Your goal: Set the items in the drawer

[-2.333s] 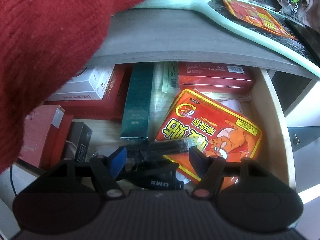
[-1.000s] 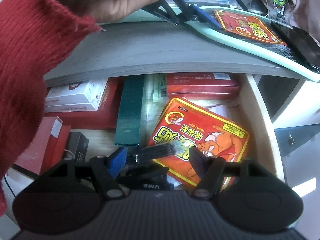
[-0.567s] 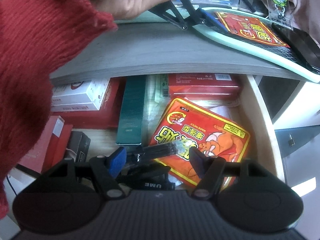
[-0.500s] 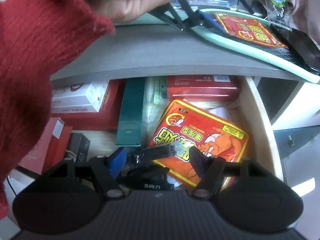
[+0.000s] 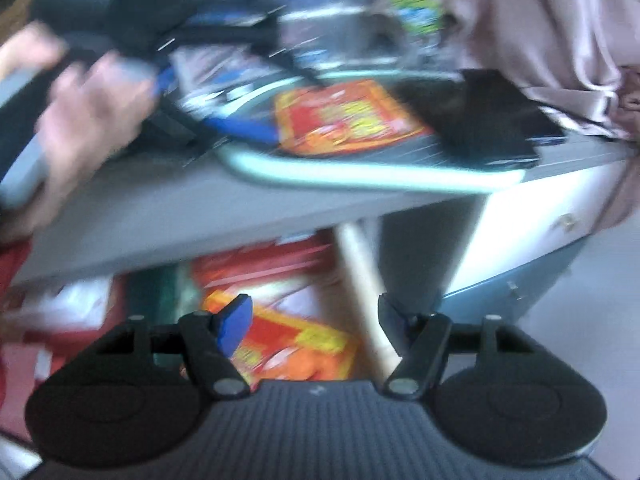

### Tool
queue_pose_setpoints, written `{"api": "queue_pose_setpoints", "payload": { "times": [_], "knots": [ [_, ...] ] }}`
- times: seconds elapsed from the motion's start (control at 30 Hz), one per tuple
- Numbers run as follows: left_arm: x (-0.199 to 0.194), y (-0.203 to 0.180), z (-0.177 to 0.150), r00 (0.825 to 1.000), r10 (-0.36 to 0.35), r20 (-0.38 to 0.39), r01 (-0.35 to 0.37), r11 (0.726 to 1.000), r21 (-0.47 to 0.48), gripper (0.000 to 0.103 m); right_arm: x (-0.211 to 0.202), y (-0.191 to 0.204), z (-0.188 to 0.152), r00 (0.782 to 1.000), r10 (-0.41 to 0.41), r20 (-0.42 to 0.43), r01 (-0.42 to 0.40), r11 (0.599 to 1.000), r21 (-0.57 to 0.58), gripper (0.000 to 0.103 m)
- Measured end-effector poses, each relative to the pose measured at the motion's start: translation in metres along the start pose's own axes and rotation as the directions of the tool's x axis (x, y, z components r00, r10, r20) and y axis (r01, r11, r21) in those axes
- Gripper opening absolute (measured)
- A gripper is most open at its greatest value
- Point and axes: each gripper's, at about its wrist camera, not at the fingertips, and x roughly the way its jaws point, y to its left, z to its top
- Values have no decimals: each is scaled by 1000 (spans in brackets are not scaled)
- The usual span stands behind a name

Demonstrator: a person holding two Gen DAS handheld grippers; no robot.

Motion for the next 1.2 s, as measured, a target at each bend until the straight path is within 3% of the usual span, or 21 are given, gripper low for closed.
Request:
{"api": "queue_pose_setpoints", "payload": {
  "times": [0.37, 0.47, 0.6, 0.83, 0.93, 1.2],
  "knots": [
    [5, -3, -2, 1000, 10, 2, -10, 1000, 9, 49, 1, -14, 8, 999, -26, 29, 25, 999, 35, 69],
    [6, -4, -3, 1000, 16, 5, -16, 1000, 16, 49, -5, -14, 9, 996, -39, 76, 36, 999, 36, 69],
    [6, -4, -3, 1000, 19, 2, -19, 1000, 22, 38, -8, -12, 16, 982, -84, 169, 86, 996, -7, 69],
    [7, -5, -3, 1000, 24, -2, -24, 999, 33, 35, -5, -6, 24, 940, -125, 317, 161, 983, -91, 69],
    [8, -6, -3, 1000, 23, -6, -23, 999, 38, 21, -4, -2, 25, 922, -132, 364, 193, 972, -137, 69],
    [12, -10, -4, 999, 28, -19, -27, 998, 58, 14, -4, 8, 25, 917, -69, 392, 181, 950, -256, 69]
  ]
}}
